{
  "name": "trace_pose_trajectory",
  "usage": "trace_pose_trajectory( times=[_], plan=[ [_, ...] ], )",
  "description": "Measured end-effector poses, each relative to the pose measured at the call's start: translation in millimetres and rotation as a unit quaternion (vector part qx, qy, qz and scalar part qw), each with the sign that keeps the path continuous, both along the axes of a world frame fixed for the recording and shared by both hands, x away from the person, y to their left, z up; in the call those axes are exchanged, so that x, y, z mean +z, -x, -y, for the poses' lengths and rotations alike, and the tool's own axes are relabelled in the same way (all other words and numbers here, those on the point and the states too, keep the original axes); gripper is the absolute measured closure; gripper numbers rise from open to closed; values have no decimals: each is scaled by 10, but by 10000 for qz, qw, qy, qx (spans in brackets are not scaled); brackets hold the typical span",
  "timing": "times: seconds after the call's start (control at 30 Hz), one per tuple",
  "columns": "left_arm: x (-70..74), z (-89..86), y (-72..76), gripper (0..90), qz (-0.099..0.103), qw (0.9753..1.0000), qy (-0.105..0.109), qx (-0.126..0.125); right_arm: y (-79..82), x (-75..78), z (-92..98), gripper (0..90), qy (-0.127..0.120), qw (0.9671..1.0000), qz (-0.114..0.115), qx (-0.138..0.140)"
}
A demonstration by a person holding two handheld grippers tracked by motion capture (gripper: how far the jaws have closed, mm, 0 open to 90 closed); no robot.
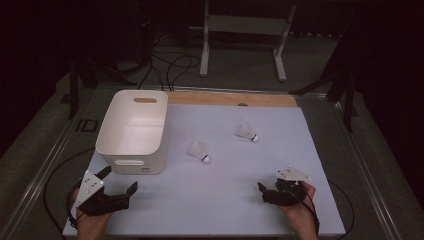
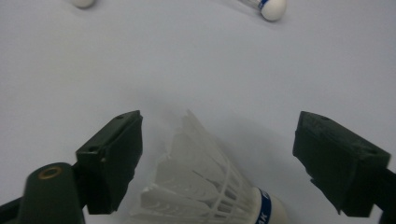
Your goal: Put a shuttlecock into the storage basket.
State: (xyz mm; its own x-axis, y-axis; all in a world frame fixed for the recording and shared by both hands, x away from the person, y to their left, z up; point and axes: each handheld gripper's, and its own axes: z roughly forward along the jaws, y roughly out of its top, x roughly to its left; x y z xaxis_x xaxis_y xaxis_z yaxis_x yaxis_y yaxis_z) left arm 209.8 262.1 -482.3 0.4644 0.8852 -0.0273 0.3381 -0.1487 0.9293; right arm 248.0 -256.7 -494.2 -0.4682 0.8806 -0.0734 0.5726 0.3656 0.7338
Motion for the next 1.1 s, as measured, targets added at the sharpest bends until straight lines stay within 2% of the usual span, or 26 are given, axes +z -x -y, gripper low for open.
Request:
trace_pose_trajectory(
  times=[0.03,0.3,0.37,0.5,0.67,0.77,0.93,1.1],
  plan=[
    [-1,-2,0,0,-6,10000,2,13,3,-7,9,205,111,9999,-13,-87],
    [-1,3,-2,0,-8,10000,-7,14,23,38,94,260,286,9991,81,-308],
    [-1,1,-2,0,-8,10000,-6,16,21,62,152,321,287,9987,93,-415],
    [-3,2,-5,0,-12,10000,-9,19,24,81,206,448,280,9989,58,-374],
    [-4,11,-8,0,-21,10000,-16,21,33,100,239,675,127,9995,-14,-286],
    [-4,12,-8,0,-20,10000,-14,22,38,117,260,771,31,9996,-60,-279],
    [-6,11,-12,0,-18,10000,-5,29,40,138,294,855,-79,9994,-107,-323],
    [-4,9,-10,0,-16,10000,-7,33,35,144,292,872,-109,9995,-88,-295]
  ],
)
